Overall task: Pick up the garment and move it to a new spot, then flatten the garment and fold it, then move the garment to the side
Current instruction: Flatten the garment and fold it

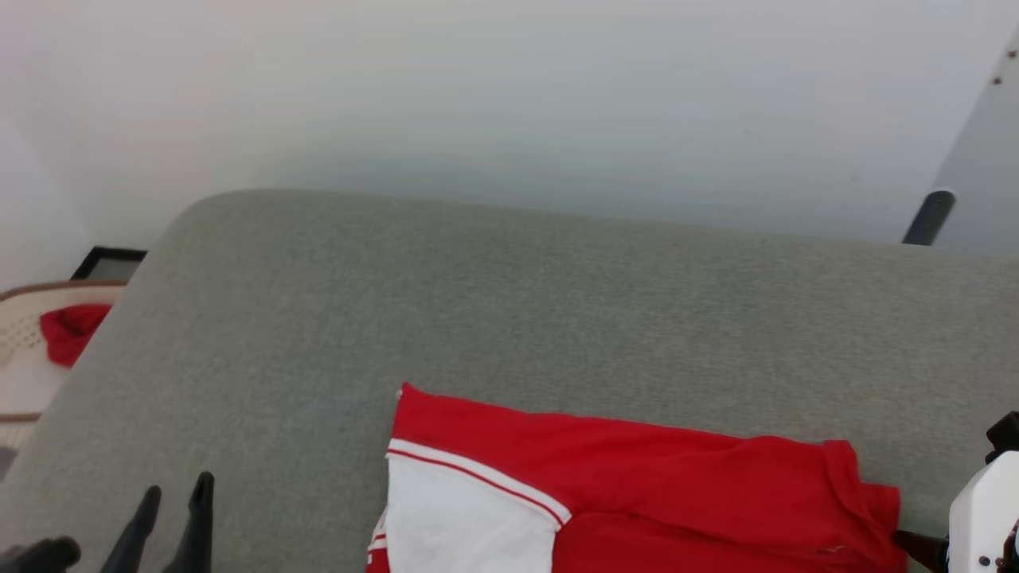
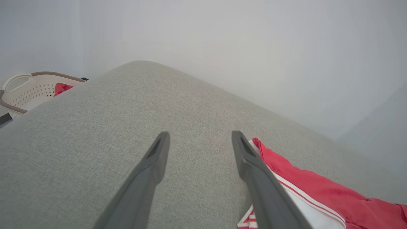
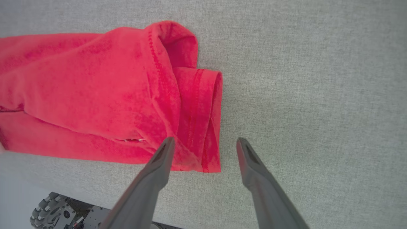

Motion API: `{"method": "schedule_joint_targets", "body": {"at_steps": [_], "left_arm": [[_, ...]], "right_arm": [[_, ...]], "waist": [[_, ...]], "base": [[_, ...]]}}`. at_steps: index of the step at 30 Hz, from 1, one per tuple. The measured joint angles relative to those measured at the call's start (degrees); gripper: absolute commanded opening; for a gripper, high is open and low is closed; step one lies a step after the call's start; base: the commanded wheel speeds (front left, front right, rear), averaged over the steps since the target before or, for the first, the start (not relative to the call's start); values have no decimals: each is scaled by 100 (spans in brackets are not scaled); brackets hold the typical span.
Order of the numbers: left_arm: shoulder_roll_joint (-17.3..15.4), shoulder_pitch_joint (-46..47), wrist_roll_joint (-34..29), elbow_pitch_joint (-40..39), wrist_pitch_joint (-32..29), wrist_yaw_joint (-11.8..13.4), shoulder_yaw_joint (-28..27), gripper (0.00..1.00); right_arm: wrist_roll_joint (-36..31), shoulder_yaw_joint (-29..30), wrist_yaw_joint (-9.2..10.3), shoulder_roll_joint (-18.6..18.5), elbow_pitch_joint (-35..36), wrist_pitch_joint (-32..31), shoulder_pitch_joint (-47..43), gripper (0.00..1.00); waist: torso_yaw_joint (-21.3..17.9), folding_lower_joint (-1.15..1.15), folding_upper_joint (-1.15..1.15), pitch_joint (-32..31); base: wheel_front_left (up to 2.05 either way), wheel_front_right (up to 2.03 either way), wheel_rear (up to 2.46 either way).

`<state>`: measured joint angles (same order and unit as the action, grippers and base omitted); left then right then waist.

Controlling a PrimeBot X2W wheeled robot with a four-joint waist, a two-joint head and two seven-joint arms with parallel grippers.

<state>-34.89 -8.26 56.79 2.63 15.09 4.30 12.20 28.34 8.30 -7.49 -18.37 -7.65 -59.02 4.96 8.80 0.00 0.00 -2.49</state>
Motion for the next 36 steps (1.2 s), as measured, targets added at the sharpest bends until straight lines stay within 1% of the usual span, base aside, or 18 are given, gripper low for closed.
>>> {"method": "schedule_joint_targets", "body": {"at_steps": [5, 11, 16, 17, 18, 26, 32, 36], "left_arm": [[381, -114, -205, -1, 0, -218, -218, 100], [713, -1, -387, 34, 0, -410, -272, 100], [916, 138, -485, 112, 0, -566, -286, 100], [945, 155, -498, 125, 0, -586, -291, 100], [972, 165, -508, 140, 0, -608, -311, 100], [1260, 208, -565, 158, 3, -766, -543, 100], [1366, 203, -622, 192, 4, -840, -669, 100], [1408, 169, -646, 174, 4, -886, -776, 100]], "right_arm": [[-26, -74, 0, -46, -308, -94, 170, 100], [-87, -213, 0, -75, -727, -152, 486, 100], [-97, -332, 1, -4, -1136, -237, 727, 100], [-62, -380, 2, -23, -1169, -285, 755, 39], [-35, -387, 3, -40, -1220, -298, 784, 0], [149, -502, 2, -52, -1454, -280, 1030, 0], [293, -524, -4, -127, -1510, -350, 1169, 0], [301, -495, -7, -200, -1530, -232, 1233, 0]], "waist": [[186, 0, 0, 114], [380, 0, 0, 390], [559, 0, 0, 609], [594, 0, 0, 643], [626, 0, 0, 679], [720, 0, 0, 894], [607, 0, 0, 893], [521, 0, 0, 828]], "base": [[0, 0, 0], [0, 0, 0], [0, 0, 0], [0, 0, 0], [0, 0, 0], [0, 0, 0], [0, 0, 0], [0, 0, 0]]}}
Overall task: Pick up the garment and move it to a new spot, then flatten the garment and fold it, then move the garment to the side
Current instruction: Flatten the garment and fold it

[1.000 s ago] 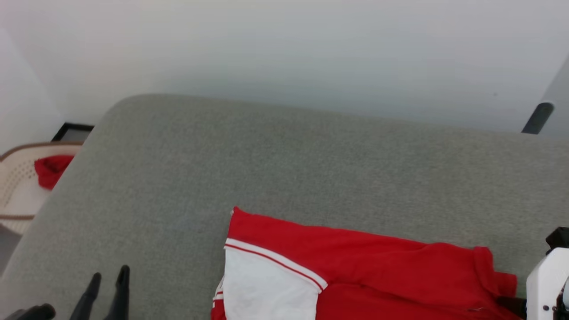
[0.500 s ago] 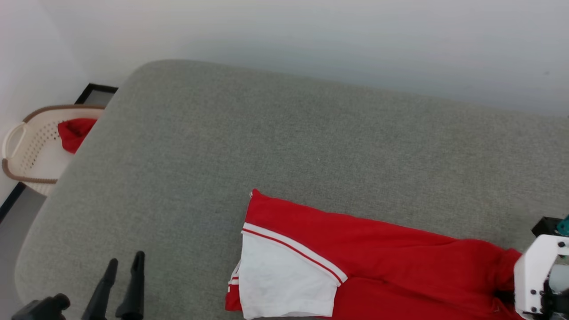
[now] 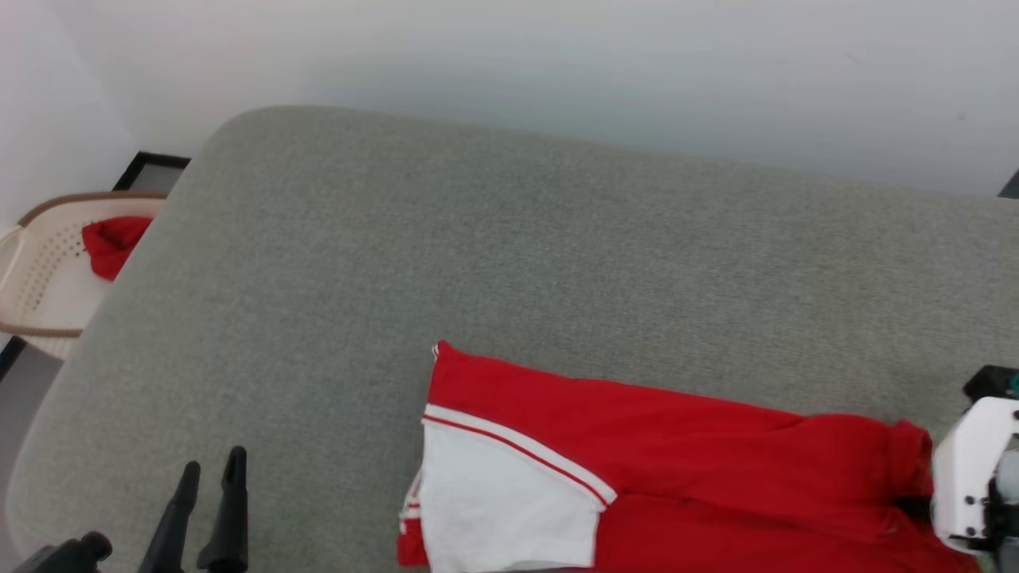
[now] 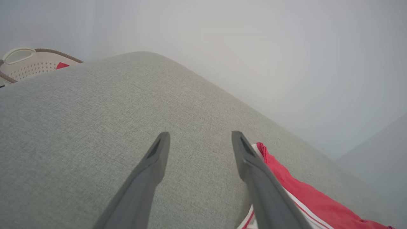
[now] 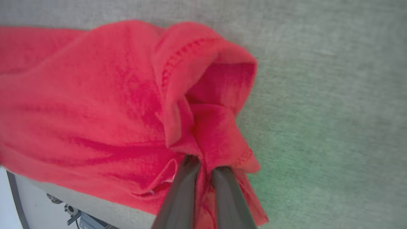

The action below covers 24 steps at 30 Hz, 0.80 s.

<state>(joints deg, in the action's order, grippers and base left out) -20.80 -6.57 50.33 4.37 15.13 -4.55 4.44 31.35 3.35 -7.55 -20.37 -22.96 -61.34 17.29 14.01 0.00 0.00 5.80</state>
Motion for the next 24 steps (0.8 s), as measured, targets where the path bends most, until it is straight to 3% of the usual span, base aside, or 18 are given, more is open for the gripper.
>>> {"method": "schedule_joint_targets", "body": {"at_steps": [12, 19, 24], "left_arm": [[23, -279, -62, -71, 0, -46, -156, 100], [4, -494, -59, -80, -4, -24, -220, 100], [-21, -641, -42, -129, -7, 4, -271, 100]], "right_arm": [[-191, 394, 2, -619, -310, 197, 68, 0], [-287, 457, 2, -704, -313, 230, 34, 0], [-11, 334, 3, -742, 79, 129, -104, 0]], "waist": [[-350, 0, 0, -276], [-537, 0, 0, -494], [-693, 1, 0, -650]], "base": [[0, 0, 0], [0, 0, 0], [0, 0, 0]]}}
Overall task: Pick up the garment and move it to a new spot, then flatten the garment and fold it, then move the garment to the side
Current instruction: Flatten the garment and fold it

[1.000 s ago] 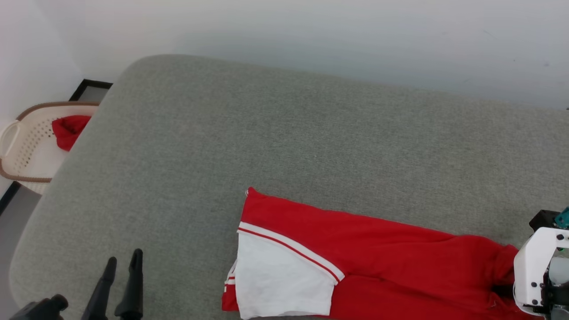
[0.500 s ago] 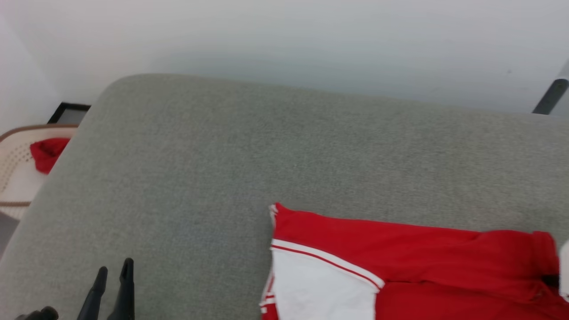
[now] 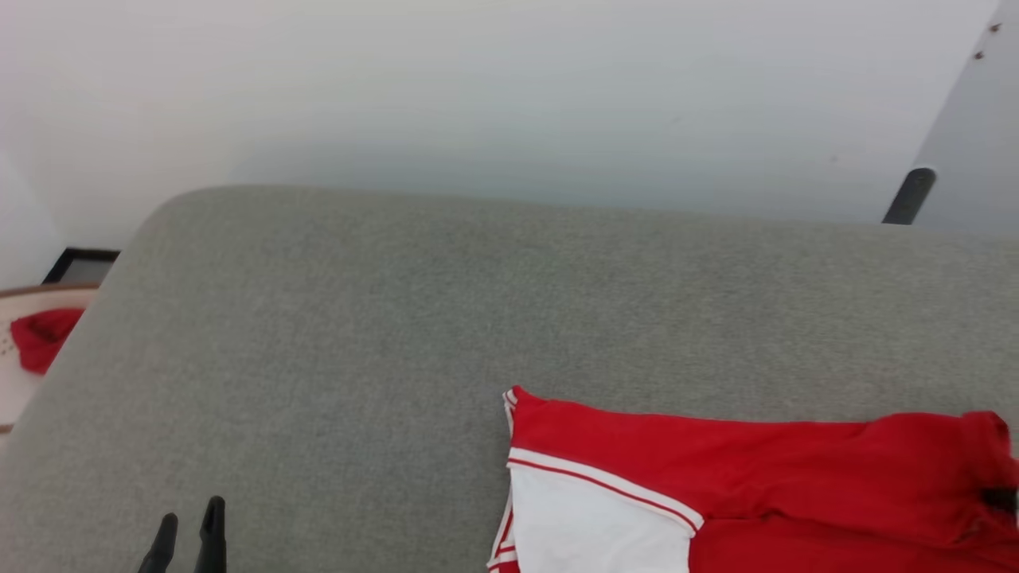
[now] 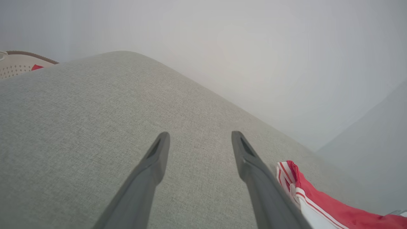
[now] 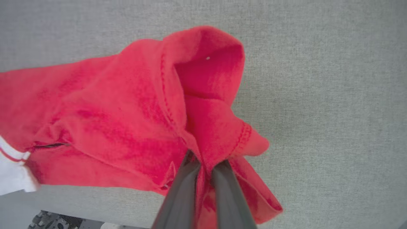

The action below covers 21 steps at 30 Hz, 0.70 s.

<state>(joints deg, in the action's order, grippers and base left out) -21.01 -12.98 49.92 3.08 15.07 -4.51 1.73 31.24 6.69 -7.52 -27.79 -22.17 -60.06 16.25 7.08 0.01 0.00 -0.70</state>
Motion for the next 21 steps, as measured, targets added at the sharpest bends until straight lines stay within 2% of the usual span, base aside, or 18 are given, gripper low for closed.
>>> {"method": "schedule_joint_targets", "body": {"at_steps": [3, 7, 10, 15, 21], "left_arm": [[-8, -37, 3, -18, -1, 15, -9, 100], [-22, -65, 35, -45, -19, 42, -25, 100], [-21, -79, 34, -65, -27, 47, -3, 100], [-18, -27, 32, -69, -79, 46, 92, 100], [36, 150, 0, -1, -132, 8, 253, 100]], "right_arm": [[469, 0, 1, 134, 356, -171, -102, 0], [1122, -44, 1, 504, 976, -511, -263, 0], [1362, -140, 1, 809, 1417, -665, -309, 0], [1456, -441, 1, 1507, 1855, -698, -335, 0], [1126, -918, 1, 2227, 1762, -335, -216, 0]], "waist": [[-78, 0, 0, -86], [-151, 0, 0, -191], [-170, 0, 0, -252], [-68, 0, 0, -284], [182, 0, 0, -292]], "base": [[0, 0, 0], [0, 0, 0], [0, 0, 0], [0, 0, 0], [0, 0, 0]]}}
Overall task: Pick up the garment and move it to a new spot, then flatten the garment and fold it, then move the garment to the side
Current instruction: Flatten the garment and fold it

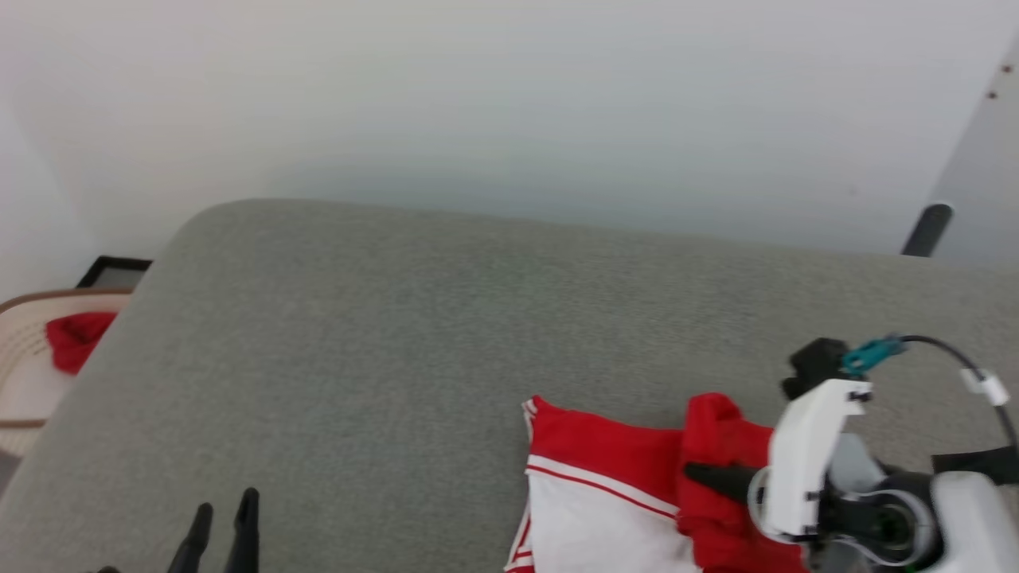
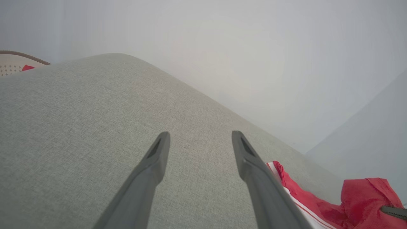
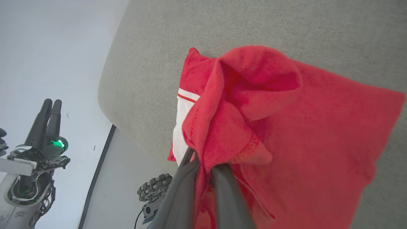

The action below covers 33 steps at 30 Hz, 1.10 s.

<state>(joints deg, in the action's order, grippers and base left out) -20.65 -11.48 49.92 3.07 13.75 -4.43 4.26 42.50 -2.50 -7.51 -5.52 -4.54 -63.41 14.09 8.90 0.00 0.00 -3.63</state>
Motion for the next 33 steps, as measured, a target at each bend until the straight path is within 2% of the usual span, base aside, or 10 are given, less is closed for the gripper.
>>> {"method": "schedule_joint_targets", "body": {"at_steps": [8, 17, 24, 25, 26, 27, 28, 29, 30, 33], "left_arm": [[74, 227, -11, 154, -38, -49, 182, 100], [147, 404, -13, 331, -60, -89, 324, 100], [170, 424, 0, 417, -35, -112, 335, 100], [172, 424, 0, 427, -34, -113, 333, 100], [177, 424, -1, 435, -27, -113, 332, 100], [181, 424, -1, 441, -26, -113, 331, 100], [185, 424, -1, 445, -10, -113, 326, 100], [185, 422, -1, 445, -10, -114, 320, 100], [182, 421, -2, 447, -9, -113, 308, 100], [178, 414, -15, 441, -1, -112, 294, 100]], "right_arm": [[-394, -500, 1, 246, -987, 945, 263, 0], [163, -1466, 1, 260, -2403, 2096, 847, 0], [293, -1901, 1, 261, -3204, 2613, 1243, 0], [294, -1974, 1, 261, -3288, 2671, 1301, 29], [308, -2040, 2, 260, -3352, 2716, 1359, 29], [363, -2087, 2, 260, -3412, 2742, 1406, 45], [408, -2152, 1, 260, -3468, 2763, 1451, 49], [430, -2213, 2, 261, -3507, 2786, 1488, 77], [453, -2268, 1, 261, -3535, 2814, 1531, 100], [550, -2418, 1, 261, -3575, 2841, 1645, 100]], "waist": [[448, 0, 0, 13], [892, 0, 0, 50], [965, 0, 0, 64], [952, 0, 0, 64], [939, 0, 0, 64], [922, 0, 0, 63], [900, 0, 0, 60], [876, 0, 0, 57], [849, 0, 0, 54], [752, 0, 0, 43]], "base": [[0, 0, 0], [0, 0, 0], [0, 0, 0], [0, 0, 0], [0, 0, 0], [0, 0, 0], [0, 0, 0], [0, 0, 0], [0, 0, 0], [0, 0, 0]]}}
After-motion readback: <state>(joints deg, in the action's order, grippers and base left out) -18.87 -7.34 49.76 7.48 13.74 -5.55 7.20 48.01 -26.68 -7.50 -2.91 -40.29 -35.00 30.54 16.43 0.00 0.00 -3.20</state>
